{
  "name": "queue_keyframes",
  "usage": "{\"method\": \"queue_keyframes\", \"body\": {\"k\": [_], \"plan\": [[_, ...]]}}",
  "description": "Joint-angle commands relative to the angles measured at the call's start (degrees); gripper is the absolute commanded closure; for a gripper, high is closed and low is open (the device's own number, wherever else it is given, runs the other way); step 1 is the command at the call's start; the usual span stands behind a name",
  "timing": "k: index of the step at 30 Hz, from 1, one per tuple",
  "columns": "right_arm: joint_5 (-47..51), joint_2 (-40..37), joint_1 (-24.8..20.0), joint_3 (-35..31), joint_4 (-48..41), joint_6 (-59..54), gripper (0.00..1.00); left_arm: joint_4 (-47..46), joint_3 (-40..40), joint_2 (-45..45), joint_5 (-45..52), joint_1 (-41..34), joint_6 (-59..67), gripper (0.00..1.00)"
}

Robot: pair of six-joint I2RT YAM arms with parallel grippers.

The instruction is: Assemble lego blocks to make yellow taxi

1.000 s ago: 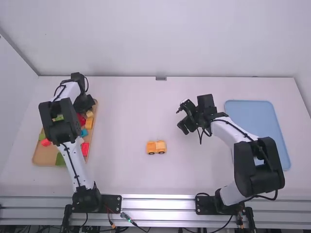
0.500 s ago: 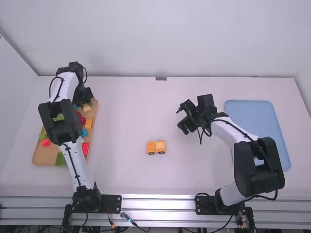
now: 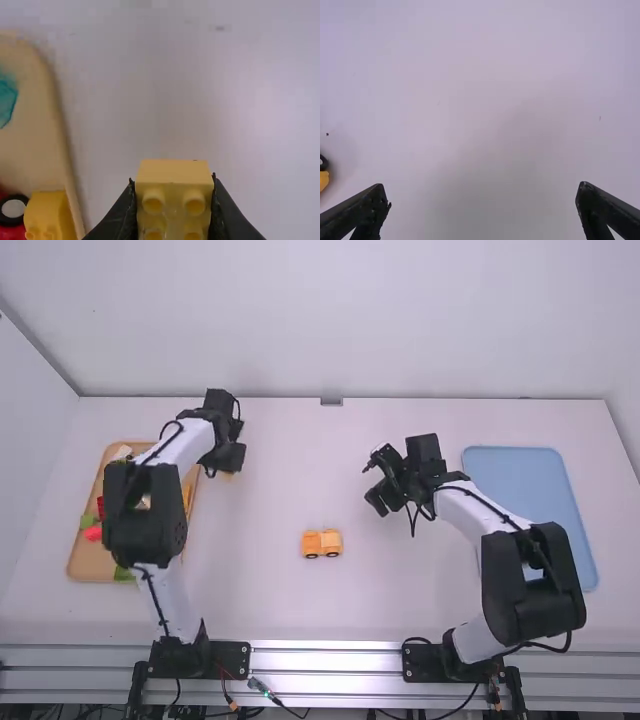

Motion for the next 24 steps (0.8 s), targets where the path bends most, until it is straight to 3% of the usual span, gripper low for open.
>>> {"method": "queue_keyframes", "body": {"k": [1,4,7,14,24], "plan": [[-0.3,-1.4,-0.2,1.5,0.2,0.1,0.01,0.3,-7.8,-10.4,8.2,-1.8,17.4,0.98],[-0.3,-1.4,-0.2,1.5,0.1,0.1,0.02,-3.9,-16.9,-17.9,15.3,-5.2,38.6,0.98],[-0.3,-1.4,-0.2,1.5,-0.1,0.1,0.01,-3.2,-22.0,-20.7,15.3,-7.8,46.7,0.99],[-0.3,-1.4,-0.2,1.5,-0.9,0.1,0.01,2.8,-28.6,-20.1,15.3,-13.4,55.2,0.99],[-3.0,-1.4,-0.2,1.5,-0.9,-0.3,0.01,5.3,-31.1,-17.1,19.2,-15.8,61.1,0.99]]}}
